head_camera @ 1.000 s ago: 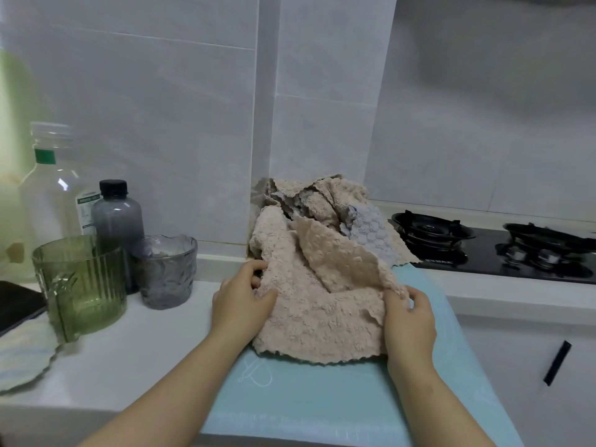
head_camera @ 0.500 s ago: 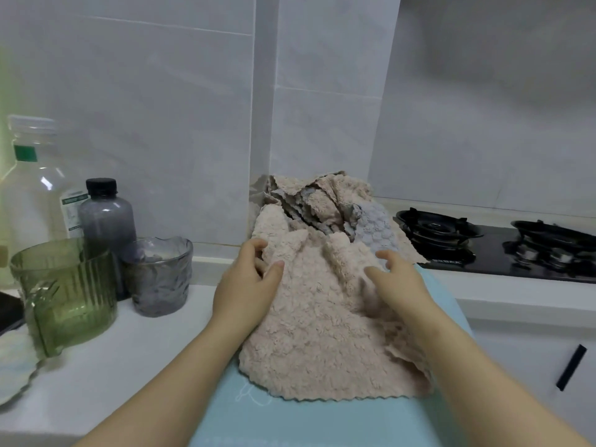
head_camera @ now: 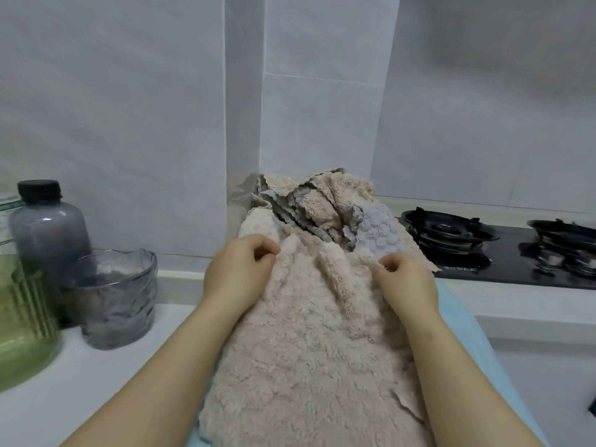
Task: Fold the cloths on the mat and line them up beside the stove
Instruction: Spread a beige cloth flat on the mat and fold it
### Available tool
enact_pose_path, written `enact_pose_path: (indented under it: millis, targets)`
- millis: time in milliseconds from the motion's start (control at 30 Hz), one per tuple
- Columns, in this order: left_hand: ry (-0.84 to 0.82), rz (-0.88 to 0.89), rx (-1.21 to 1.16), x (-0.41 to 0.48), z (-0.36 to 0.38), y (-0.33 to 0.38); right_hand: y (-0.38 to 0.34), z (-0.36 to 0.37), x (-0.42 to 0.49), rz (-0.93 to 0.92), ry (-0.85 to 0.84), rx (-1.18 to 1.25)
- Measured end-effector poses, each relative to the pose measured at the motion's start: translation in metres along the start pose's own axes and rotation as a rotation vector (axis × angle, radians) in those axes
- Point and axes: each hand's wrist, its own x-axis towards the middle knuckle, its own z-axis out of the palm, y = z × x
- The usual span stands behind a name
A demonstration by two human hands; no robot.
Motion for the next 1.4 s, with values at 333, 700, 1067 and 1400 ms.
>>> enact_pose_path:
  millis: [333, 700, 1067, 1400]
  targets:
    - [0.472, 0.098, -0.027, -0.015, -0.015, 0.009, -0.003, -0.03, -0.007, 0.062, 0.256, 0.405]
    - [0.069, -0.029, 0.324, -0.006, -0.001, -0.013, 0.006, -0.01, -0.004, 0.241, -0.08, 0.431]
    - [0.138, 0.244, 0.024, -0.04, -0.005, -0.011, -0.008, -0.034, -0.065, -0.049, -0.106, 0.24]
    - [-0.582, 0.419, -0.189, -0.107, -0.026, -0.024, 0.036, -0.06, -0.144, -0.163, -0.292, -0.145]
